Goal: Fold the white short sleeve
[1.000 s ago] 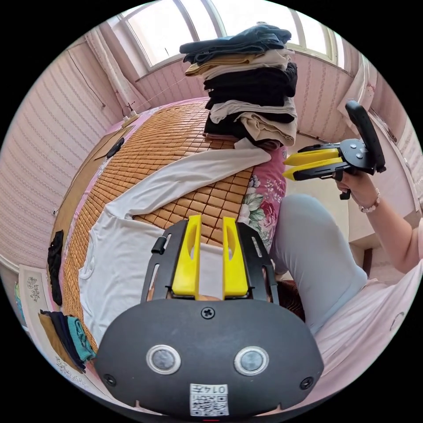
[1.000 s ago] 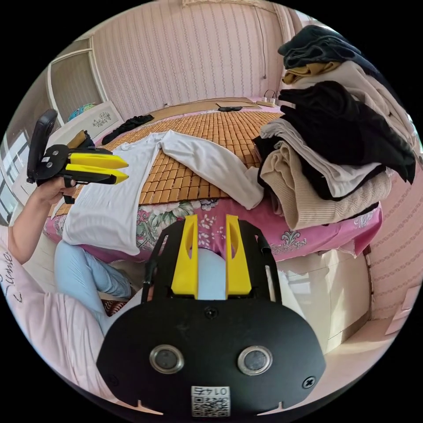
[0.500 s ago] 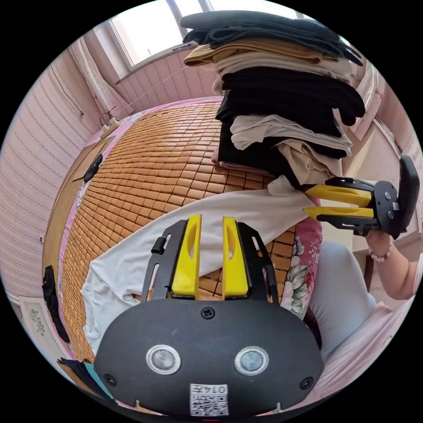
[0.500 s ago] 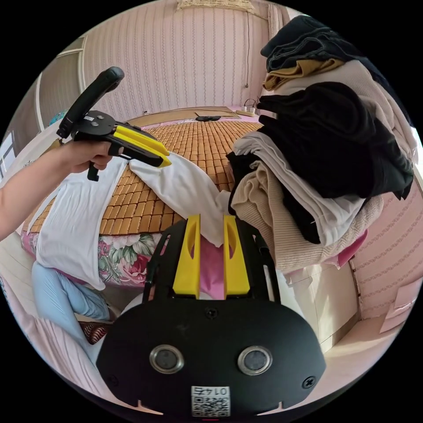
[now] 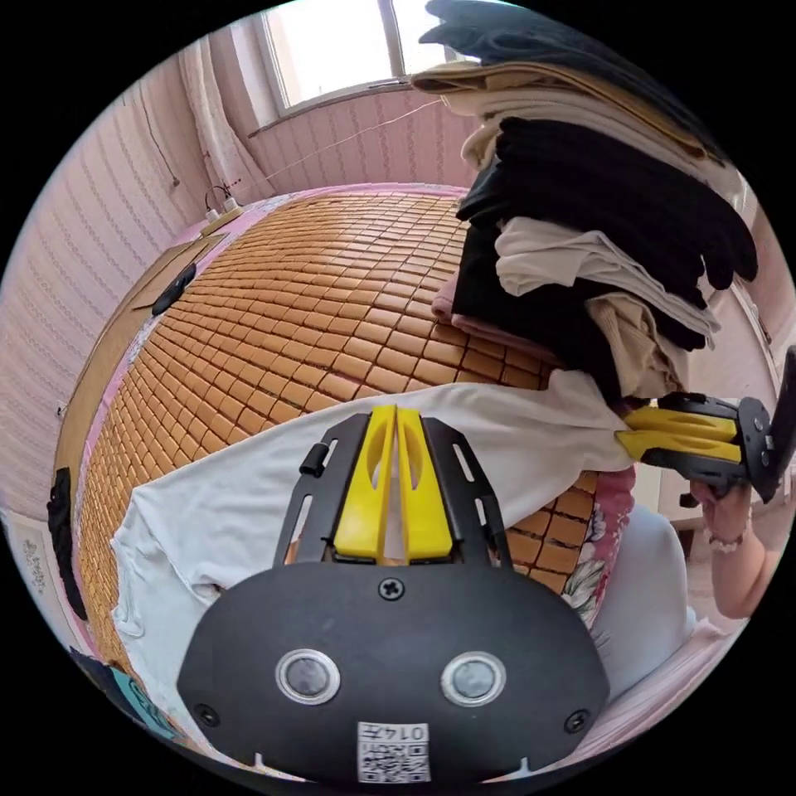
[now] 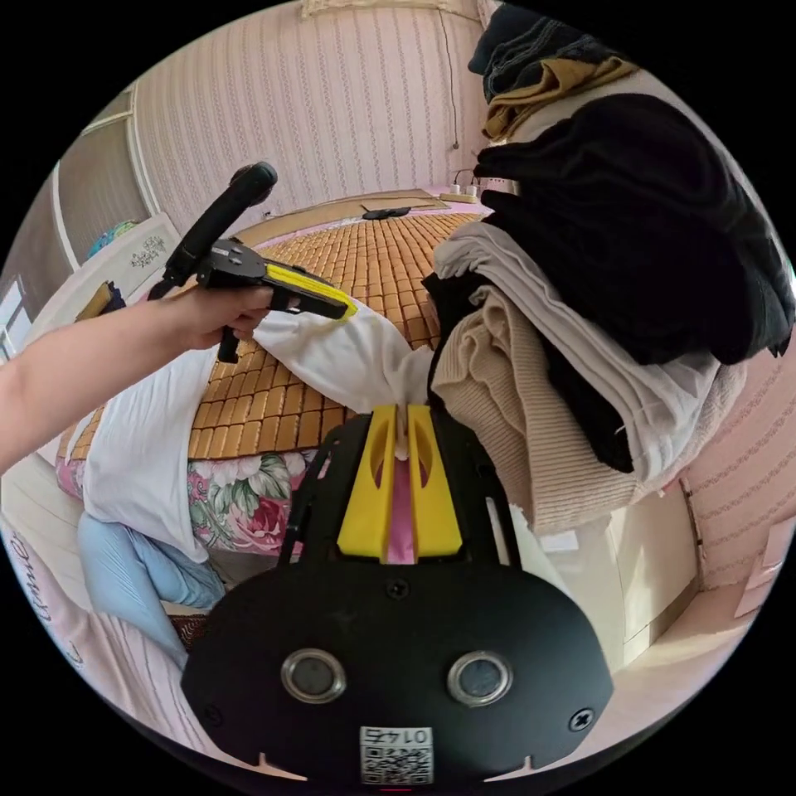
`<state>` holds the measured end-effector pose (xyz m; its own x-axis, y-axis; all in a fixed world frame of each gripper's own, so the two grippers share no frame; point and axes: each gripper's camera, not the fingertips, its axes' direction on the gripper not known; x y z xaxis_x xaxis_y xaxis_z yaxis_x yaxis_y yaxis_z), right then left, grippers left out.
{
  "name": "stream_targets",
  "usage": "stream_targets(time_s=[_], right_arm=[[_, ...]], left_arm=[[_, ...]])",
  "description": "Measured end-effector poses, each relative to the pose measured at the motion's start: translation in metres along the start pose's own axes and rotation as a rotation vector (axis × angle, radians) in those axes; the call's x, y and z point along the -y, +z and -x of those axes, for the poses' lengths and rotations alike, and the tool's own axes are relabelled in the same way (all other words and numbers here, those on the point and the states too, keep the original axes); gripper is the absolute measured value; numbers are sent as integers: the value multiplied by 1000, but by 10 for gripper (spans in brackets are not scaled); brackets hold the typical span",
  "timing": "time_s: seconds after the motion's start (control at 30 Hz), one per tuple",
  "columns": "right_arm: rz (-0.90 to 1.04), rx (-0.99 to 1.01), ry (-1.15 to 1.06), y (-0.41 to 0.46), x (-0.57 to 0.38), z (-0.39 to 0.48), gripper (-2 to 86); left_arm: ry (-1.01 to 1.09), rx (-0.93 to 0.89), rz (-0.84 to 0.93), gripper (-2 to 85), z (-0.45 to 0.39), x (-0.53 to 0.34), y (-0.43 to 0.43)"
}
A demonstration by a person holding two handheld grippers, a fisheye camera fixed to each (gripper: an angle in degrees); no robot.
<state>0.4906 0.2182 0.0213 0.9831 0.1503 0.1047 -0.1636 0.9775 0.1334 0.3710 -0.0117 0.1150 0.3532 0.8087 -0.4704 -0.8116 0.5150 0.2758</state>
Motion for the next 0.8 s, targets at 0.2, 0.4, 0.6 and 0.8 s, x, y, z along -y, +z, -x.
stream_targets(time_s=[0.2,0.4,0.6,0.8], right_arm=[[-314,405,-144,-53,32,45,14],[-302,721,-570,-68,77,192,16],[132,878,-949,7,19,373,24],[311,783,-1015,43,-33,440,63]], left_arm=[[-213,58,-239,-10,75,-99,-136],[-430,199,-329,-10,121,-282,-258],[-667,282,-154,-7,102,-473,-282],[-730,246,-112,35,57,-557,-297]])
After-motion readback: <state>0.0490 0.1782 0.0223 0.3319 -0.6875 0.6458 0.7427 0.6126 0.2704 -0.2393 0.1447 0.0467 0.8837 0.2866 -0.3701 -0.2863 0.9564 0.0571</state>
